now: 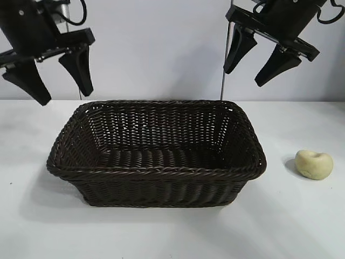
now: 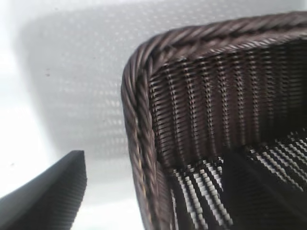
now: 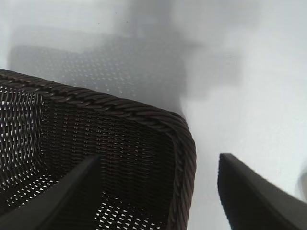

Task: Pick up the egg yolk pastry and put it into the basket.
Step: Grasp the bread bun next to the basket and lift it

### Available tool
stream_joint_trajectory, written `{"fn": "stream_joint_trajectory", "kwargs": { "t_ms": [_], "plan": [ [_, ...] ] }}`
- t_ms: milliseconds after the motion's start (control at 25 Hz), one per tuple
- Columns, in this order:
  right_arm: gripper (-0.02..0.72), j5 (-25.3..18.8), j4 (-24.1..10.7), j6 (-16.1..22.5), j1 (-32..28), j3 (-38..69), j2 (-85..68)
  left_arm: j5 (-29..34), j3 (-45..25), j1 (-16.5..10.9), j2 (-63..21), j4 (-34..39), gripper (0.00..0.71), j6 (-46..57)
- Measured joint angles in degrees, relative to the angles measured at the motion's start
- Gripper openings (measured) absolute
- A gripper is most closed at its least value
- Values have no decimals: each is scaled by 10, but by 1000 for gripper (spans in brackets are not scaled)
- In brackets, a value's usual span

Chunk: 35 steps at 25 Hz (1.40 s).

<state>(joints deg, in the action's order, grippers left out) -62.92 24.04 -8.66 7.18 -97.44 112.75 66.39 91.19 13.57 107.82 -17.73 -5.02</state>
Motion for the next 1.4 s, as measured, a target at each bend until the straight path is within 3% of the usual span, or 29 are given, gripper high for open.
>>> {"fn": "stream_joint_trajectory", "kwargs": {
  "t_ms": [240, 480, 720, 1400],
  "plan": [
    [496, -5, -1, 0, 0, 0, 0, -33, -84, 0, -99, -9, 565, -7],
    [496, -6, -1, 0, 0, 0, 0, -118, -186, 0, -135, -112, 565, -42],
    [496, -6, -1, 0, 0, 0, 0, -164, -193, 0, -119, -208, 565, -62],
    [496, -6, -1, 0, 0, 0, 0, -188, -194, 0, -87, -254, 565, -66]
  ]
}}
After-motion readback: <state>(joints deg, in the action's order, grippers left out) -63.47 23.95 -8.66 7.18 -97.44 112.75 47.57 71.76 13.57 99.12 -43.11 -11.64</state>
